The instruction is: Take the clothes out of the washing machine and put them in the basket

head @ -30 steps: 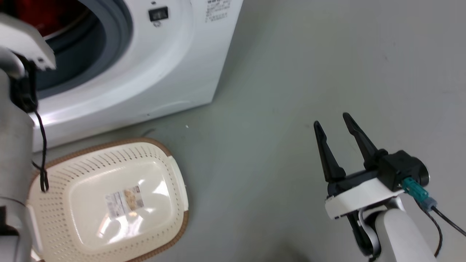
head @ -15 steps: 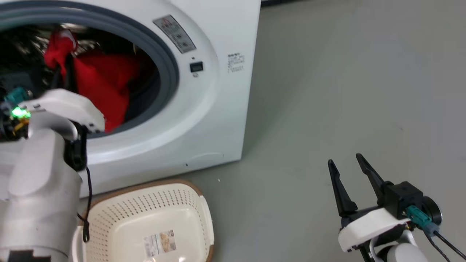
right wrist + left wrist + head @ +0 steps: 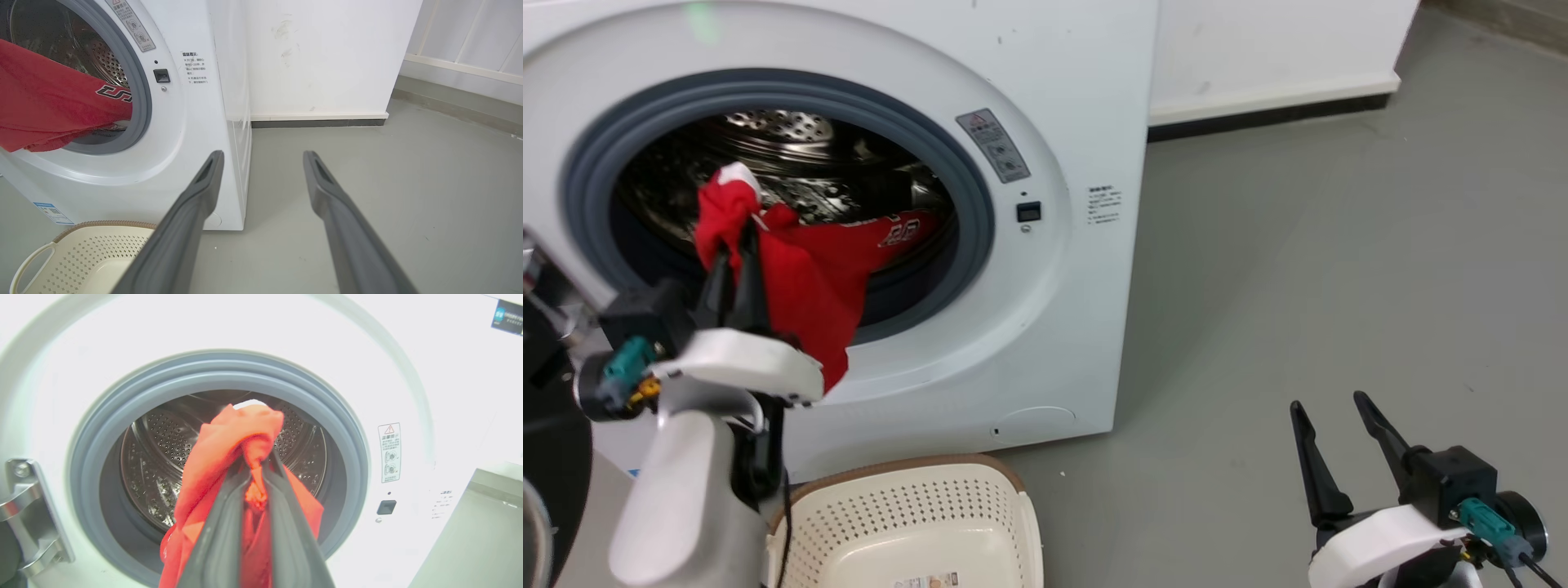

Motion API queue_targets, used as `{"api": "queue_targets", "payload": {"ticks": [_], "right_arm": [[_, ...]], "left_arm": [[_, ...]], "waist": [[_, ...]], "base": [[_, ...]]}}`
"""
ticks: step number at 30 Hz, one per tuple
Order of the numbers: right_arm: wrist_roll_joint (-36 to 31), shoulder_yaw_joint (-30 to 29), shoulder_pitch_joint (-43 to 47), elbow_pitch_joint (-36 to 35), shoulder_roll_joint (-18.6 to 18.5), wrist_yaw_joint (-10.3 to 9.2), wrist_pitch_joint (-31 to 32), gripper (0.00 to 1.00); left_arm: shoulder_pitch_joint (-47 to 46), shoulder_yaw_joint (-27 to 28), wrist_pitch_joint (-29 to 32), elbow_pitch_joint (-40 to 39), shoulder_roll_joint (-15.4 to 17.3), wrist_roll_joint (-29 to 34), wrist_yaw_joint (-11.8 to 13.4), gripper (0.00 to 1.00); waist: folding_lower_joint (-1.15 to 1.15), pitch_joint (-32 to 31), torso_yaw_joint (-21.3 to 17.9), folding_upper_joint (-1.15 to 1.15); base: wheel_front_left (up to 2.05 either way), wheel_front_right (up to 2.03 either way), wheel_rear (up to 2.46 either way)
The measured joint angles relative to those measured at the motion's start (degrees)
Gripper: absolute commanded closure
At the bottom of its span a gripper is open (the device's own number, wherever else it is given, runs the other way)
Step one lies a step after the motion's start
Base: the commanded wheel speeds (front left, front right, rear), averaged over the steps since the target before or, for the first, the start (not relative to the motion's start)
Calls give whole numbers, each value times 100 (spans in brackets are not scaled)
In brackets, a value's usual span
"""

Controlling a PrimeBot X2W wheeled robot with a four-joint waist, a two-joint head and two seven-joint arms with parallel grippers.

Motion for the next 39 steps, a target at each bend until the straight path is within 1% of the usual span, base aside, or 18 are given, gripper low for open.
{"api": "queue_targets", "payload": {"ticks": [6,15,19,24,26,30,33,39], "right_arm": [[-40,-58,153,-141,-1,0,99,0],[-91,-31,272,-296,0,0,234,0],[-99,-64,288,-365,-1,0,246,0],[-100,-10,219,-405,0,0,283,0],[-100,4,197,-413,-1,0,283,0],[-99,14,121,-423,0,0,279,0],[-98,10,29,-465,0,0,241,0],[-100,83,-273,-508,2,0,209,0]], "left_arm": [[899,-135,71,-1349,-198,27,190,100],[2152,-304,609,-3478,-314,79,610,100],[2674,-453,925,-4010,-379,76,731,100],[3122,-538,1084,-3883,-476,-83,803,100],[3284,-581,1088,-3666,-527,-158,799,100],[3393,-667,950,-3050,-648,-314,700,100],[3279,-638,671,-2529,-703,-388,594,100],[2566,-513,288,-1392,-761,-534,336,100]], "waist": [[0,-171,230,0],[1,-198,546,0],[2,-134,639,0],[2,35,695,0],[2,97,692,0],[2,272,658,0],[2,458,632,0],[2,950,551,0]], "base": [[0,0,0],[0,0,0],[0,0,0],[0,0,0],[0,0,0],[0,0,0],[0,0,0],[0,0,0]]}}
